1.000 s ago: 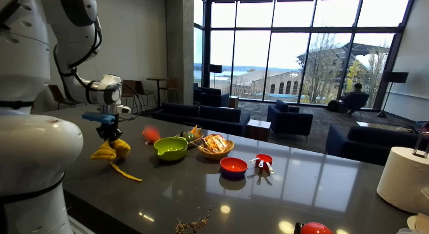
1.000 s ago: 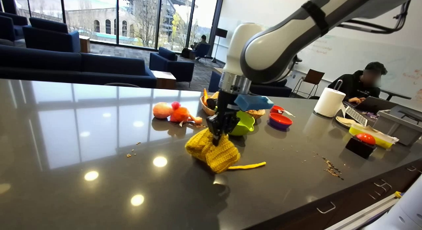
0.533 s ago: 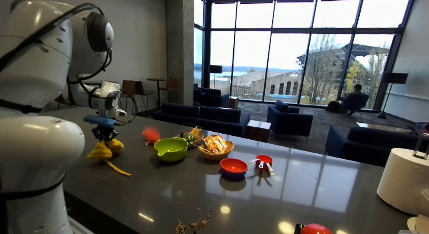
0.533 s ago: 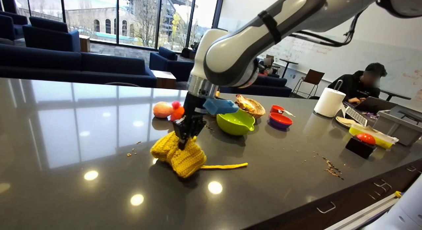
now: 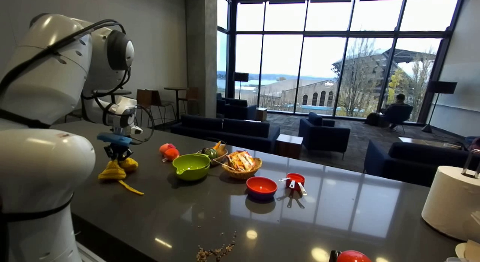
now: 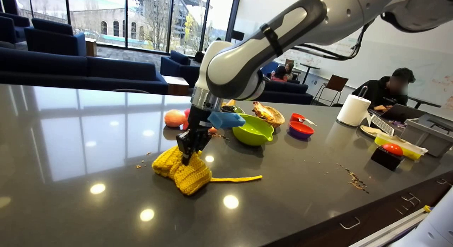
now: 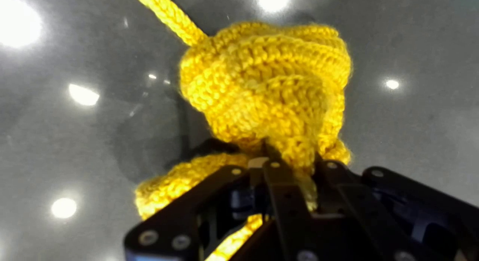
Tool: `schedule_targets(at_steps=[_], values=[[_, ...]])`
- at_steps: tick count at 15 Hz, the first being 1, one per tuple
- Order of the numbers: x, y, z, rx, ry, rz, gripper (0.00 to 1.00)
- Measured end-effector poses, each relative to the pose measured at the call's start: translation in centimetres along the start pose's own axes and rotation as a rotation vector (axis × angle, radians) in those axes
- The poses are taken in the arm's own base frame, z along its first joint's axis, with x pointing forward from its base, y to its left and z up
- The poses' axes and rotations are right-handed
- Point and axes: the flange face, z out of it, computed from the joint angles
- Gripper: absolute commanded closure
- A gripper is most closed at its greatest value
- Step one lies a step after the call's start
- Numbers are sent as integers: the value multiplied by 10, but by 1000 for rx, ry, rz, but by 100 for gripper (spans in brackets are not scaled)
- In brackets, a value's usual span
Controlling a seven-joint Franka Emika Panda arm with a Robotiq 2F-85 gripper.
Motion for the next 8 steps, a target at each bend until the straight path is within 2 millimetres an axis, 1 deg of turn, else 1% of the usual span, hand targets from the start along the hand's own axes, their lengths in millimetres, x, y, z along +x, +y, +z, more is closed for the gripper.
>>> schedule_targets(at_steps=[5,6,8], values=[[1,0,-1,0,1,0,85],[1,0,-1,0,1,-1,96],[1,0,-1,0,1,0,96]])
